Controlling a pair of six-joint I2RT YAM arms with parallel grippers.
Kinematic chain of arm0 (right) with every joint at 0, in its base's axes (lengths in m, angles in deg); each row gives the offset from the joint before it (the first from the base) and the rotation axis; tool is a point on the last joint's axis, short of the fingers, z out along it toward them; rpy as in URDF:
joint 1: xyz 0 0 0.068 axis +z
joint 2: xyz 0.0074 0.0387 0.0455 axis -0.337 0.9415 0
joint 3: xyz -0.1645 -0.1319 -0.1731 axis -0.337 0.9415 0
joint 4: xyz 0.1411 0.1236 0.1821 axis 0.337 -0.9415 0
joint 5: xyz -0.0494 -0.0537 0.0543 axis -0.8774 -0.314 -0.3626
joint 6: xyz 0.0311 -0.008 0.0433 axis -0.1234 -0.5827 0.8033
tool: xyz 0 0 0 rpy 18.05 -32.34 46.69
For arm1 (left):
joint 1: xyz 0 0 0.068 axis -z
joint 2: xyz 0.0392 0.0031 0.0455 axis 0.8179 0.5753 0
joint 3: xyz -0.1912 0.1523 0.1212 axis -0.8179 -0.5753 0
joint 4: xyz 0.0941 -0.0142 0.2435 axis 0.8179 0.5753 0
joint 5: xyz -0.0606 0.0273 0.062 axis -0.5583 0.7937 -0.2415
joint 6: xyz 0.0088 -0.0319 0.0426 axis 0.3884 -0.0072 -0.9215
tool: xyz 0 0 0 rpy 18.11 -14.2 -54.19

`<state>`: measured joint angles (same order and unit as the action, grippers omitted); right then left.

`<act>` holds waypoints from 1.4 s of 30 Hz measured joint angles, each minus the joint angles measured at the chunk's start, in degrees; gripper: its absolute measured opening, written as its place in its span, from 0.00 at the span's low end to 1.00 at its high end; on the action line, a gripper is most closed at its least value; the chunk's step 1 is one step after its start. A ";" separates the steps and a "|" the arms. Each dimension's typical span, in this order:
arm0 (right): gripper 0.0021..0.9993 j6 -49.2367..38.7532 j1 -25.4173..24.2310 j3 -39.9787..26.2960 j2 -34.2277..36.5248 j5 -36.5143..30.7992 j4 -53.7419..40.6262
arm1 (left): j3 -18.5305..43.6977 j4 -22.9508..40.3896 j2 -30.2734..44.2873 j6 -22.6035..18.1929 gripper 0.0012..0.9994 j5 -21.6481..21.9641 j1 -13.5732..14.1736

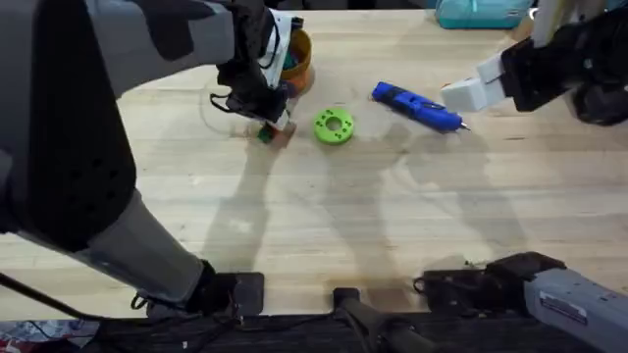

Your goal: Pick up the gripper from the table and insert it into the empty holder that is missing its gripper. Then pick up a screw, insert it into the mounting hole, and use the screwdriver to tighten it. Finally, clean up the table by picking up the vegetable and placing it into the bucket.

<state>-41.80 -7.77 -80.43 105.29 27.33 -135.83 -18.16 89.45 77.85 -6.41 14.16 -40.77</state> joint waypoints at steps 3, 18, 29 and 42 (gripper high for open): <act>1.00 0.00 0.00 0.00 0.00 0.00 0.00 | 1.31 2.19 -0.21 0.46 0.02 -0.16 0.00; 1.00 0.00 0.00 0.00 0.00 0.00 -0.02 | 9.36 5.26 -18.97 1.13 0.02 0.49 0.00; 1.00 0.00 0.00 0.00 0.00 0.00 -0.02 | 9.47 -0.66 -19.28 1.13 0.02 1.11 0.00; 1.00 0.00 0.00 0.00 0.00 0.00 -0.02 | 9.47 -0.66 -19.28 1.13 0.02 1.11 0.00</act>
<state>-41.80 -7.77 -80.43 105.29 27.33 -135.85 -8.69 88.79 58.57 -5.27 15.27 -40.77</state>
